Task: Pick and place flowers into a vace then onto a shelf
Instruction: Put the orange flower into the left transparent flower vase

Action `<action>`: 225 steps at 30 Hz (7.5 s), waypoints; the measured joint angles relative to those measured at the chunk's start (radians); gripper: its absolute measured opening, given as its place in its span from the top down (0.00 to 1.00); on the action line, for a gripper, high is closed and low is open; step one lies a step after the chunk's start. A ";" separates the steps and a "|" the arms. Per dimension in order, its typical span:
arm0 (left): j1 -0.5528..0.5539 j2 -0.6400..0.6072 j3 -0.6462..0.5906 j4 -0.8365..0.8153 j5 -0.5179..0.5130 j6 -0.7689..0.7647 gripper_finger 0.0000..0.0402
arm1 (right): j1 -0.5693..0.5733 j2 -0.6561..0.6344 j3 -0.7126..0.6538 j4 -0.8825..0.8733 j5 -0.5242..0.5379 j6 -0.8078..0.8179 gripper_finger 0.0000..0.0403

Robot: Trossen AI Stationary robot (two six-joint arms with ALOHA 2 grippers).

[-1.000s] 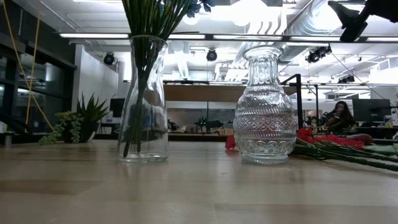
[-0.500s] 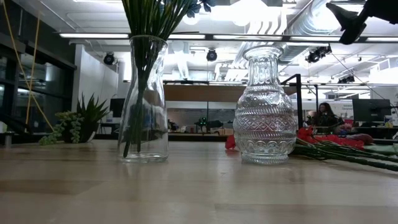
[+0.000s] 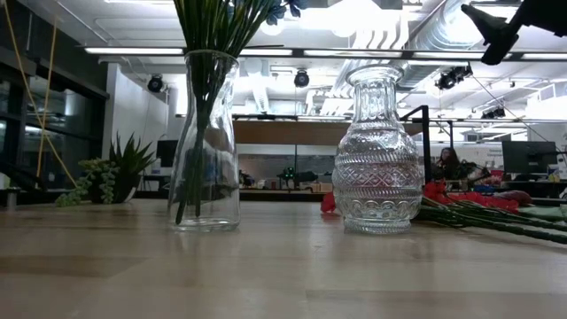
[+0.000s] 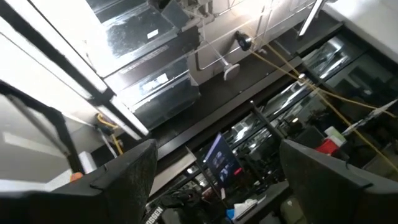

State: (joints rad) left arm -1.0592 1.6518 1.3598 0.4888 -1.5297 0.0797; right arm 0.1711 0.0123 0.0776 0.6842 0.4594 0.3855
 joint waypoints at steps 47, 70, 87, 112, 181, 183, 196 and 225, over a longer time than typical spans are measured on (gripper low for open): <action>0.314 0.232 0.344 -1.011 0.359 -0.247 0.95 | 0.000 0.000 0.000 -0.176 -0.220 0.104 0.19; 0.353 0.229 0.296 -1.044 0.234 -0.298 0.95 | 0.000 0.000 0.000 -0.216 -0.216 0.078 0.19; 0.353 0.231 0.216 -1.050 0.113 -0.394 0.95 | 0.000 0.000 0.000 -0.217 -0.178 0.082 0.19; 0.352 0.311 0.215 -1.212 -0.034 -0.748 0.95 | 0.000 0.001 0.000 -0.234 -0.174 0.086 0.19; 0.307 0.372 0.216 -1.408 0.056 -1.027 0.76 | 0.000 0.002 0.000 -0.244 -0.181 0.113 0.19; 0.309 0.372 0.216 -1.414 0.050 -1.027 0.75 | 0.000 0.002 0.000 -0.244 -0.181 0.113 0.19; 0.320 0.367 0.216 -1.435 0.053 -1.027 0.75 | 0.000 0.002 0.000 -0.243 -0.179 0.107 0.19; 0.320 0.367 0.217 -1.355 0.082 -0.979 0.75 | 0.000 0.002 0.000 -0.243 -0.178 0.104 0.19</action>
State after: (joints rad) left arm -0.7395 2.0186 1.5768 -0.8661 -1.4475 -0.8994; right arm 0.1707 0.0139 0.0772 0.4412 0.2812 0.4896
